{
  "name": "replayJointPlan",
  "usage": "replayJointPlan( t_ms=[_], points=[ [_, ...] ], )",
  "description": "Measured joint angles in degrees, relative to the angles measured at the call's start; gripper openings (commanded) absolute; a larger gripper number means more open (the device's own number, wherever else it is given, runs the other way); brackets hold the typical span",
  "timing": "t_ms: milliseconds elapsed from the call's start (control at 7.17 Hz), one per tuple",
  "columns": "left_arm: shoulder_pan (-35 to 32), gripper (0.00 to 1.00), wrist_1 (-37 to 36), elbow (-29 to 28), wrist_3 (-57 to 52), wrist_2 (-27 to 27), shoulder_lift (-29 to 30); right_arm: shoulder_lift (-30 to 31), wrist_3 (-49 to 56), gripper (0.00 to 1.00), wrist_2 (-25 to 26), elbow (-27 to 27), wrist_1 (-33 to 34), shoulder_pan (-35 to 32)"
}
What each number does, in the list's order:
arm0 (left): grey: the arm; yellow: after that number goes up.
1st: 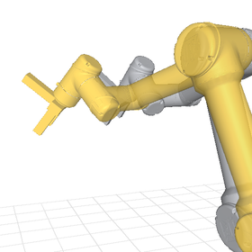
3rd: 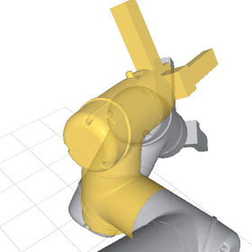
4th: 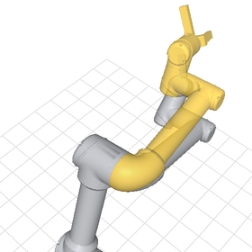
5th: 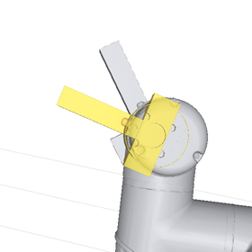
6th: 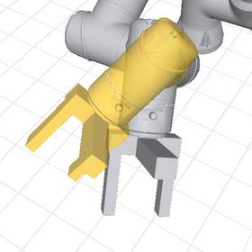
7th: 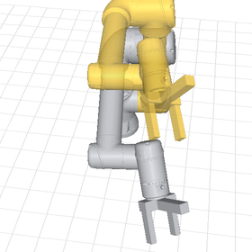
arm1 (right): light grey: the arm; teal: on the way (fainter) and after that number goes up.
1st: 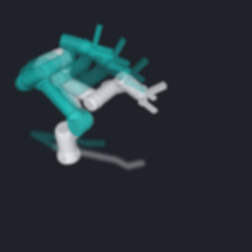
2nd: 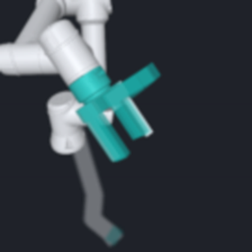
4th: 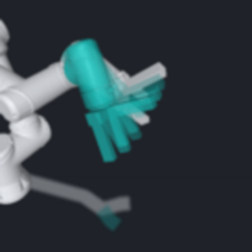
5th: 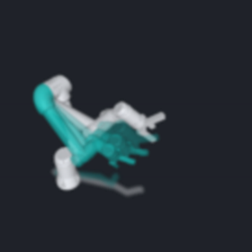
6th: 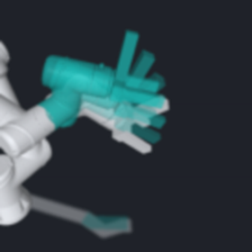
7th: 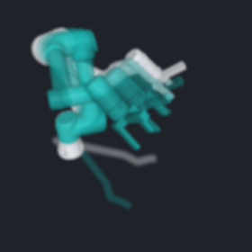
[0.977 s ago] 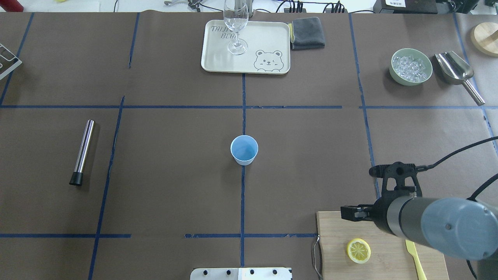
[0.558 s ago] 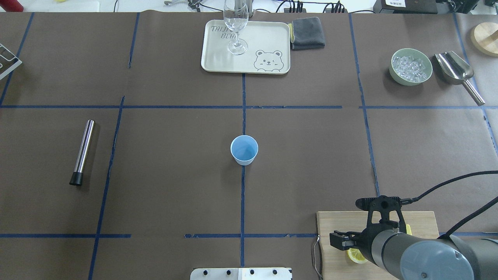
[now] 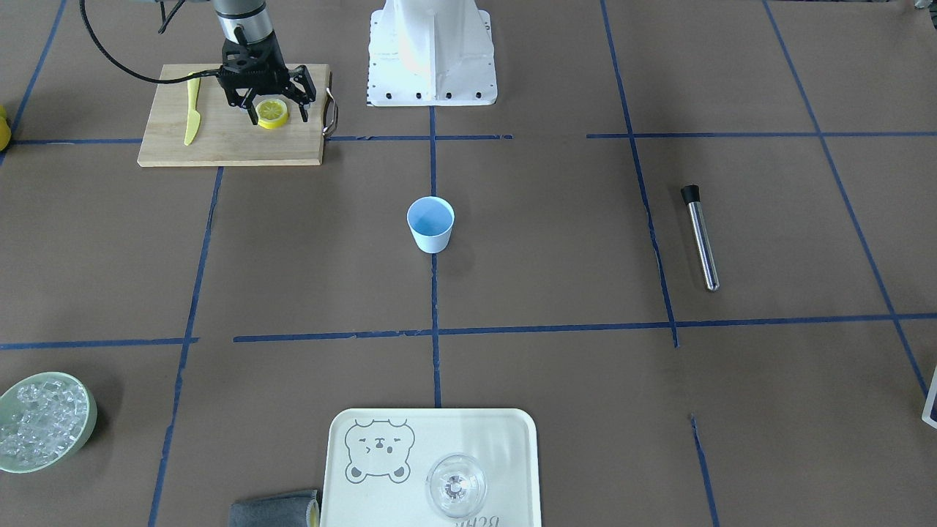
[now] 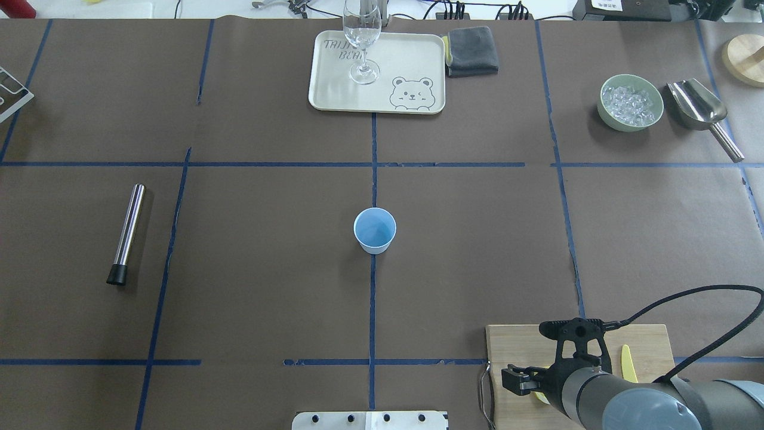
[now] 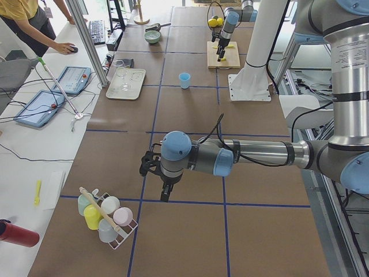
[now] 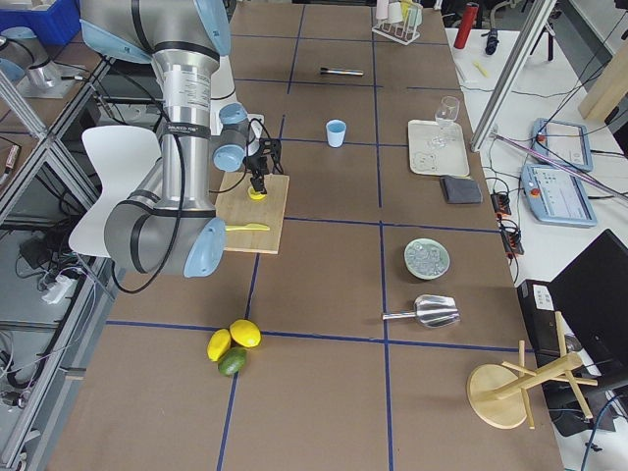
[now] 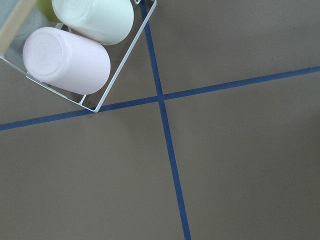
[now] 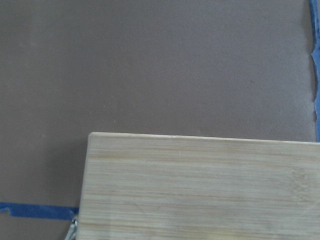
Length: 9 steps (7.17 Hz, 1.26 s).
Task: Squeeze lemon into cup
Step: 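Grasp the lemon slice with the right gripper and lift it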
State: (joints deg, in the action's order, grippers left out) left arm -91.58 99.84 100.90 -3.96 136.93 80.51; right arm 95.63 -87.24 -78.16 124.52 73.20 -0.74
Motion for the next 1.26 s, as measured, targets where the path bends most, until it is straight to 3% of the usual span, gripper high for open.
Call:
replayJointPlan(
  t_ms=[1256],
  points=[
    [0.0, 1.0, 0.0, -0.1, 0.0, 0.0, -0.1, 3.5, 0.6, 1.0, 0.9, 1.4, 0.7, 3.2]
  ],
)
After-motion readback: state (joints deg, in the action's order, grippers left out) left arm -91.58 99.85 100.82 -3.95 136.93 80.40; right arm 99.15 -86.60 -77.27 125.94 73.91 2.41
